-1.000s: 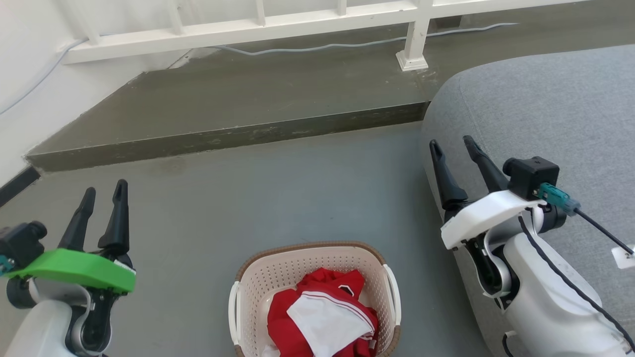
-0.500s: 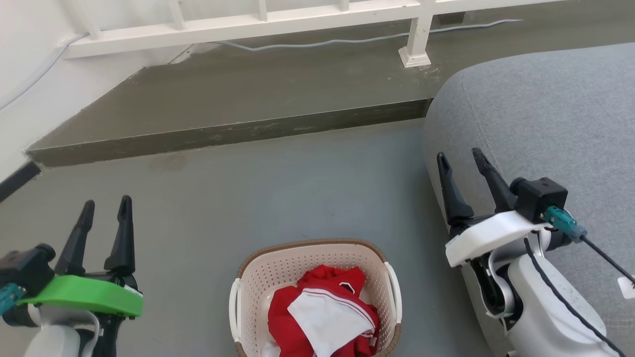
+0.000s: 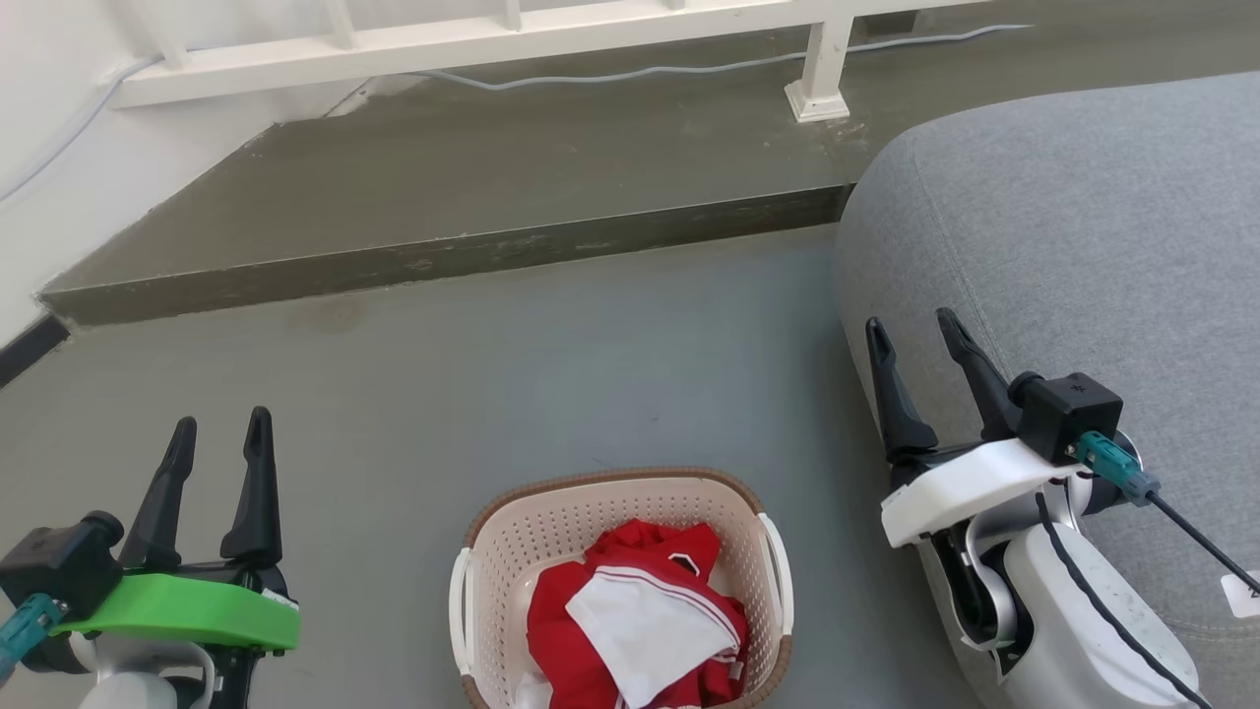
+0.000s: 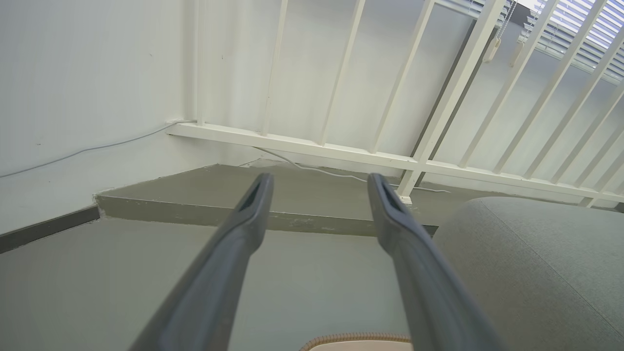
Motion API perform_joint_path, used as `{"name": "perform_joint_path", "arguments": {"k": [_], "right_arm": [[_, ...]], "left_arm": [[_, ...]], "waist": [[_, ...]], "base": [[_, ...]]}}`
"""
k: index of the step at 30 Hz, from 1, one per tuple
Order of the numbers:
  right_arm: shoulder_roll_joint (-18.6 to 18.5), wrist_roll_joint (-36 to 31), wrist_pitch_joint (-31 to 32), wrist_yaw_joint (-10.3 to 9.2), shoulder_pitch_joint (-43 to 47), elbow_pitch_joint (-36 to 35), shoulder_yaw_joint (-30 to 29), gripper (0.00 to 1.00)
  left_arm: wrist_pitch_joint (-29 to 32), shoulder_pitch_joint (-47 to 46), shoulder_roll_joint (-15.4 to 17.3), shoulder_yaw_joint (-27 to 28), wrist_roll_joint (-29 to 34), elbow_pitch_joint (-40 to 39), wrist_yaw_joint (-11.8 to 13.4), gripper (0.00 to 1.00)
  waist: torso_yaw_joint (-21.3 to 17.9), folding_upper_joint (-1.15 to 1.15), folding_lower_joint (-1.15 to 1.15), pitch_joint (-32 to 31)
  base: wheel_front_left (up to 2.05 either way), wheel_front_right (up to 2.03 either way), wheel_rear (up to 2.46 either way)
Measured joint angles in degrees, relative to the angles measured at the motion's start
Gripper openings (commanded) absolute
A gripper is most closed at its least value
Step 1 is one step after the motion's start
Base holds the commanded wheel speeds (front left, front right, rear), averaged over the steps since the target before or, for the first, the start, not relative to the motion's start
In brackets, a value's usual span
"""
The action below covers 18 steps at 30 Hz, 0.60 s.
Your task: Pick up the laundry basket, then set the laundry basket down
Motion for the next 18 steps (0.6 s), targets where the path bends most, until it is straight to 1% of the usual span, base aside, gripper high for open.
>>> {"name": "perform_joint_path", "arguments": {"k": [6,8,13,15,18], "right_arm": [[0.6,-0.8,0.0,0.12,0.3,-0.4,-0.8,1.00],[0.9,-0.9,0.0,0.55,0.7,-0.5,-1.1,1.00],[1.3,-1.4,0.0,0.60,1.2,-0.6,-1.6,1.00],[1.3,-1.7,0.0,1.09,1.2,-0.6,-1.8,1.00],[1.5,-1.8,0.0,1.10,1.3,-0.7,-2.2,1.00]], "left_arm": [[0.0,0.4,-1.0,0.6,1.1,-0.4,0.0,1.00],[0.0,0.8,-1.3,0.9,1.6,-0.7,0.0,1.00],[0.0,1.2,-1.8,1.4,2.3,-1.3,-0.1,1.00],[0.0,1.3,-2.1,1.5,2.3,-1.3,-0.1,1.00],[0.0,1.3,-2.6,1.5,2.6,-1.4,-0.1,1.00]], "waist": [[-0.1,0.00,0.00,0.3],[-0.1,0.00,0.00,0.3],[-0.1,0.00,0.00,0.4],[0.0,0.00,0.00,0.4],[0.0,0.00,0.00,0.4]], "base": [[0.00,0.00,0.00],[0.00,0.00,0.00],[0.00,0.00,0.00],[0.00,0.00,0.00],[0.00,0.00,0.00]]}}
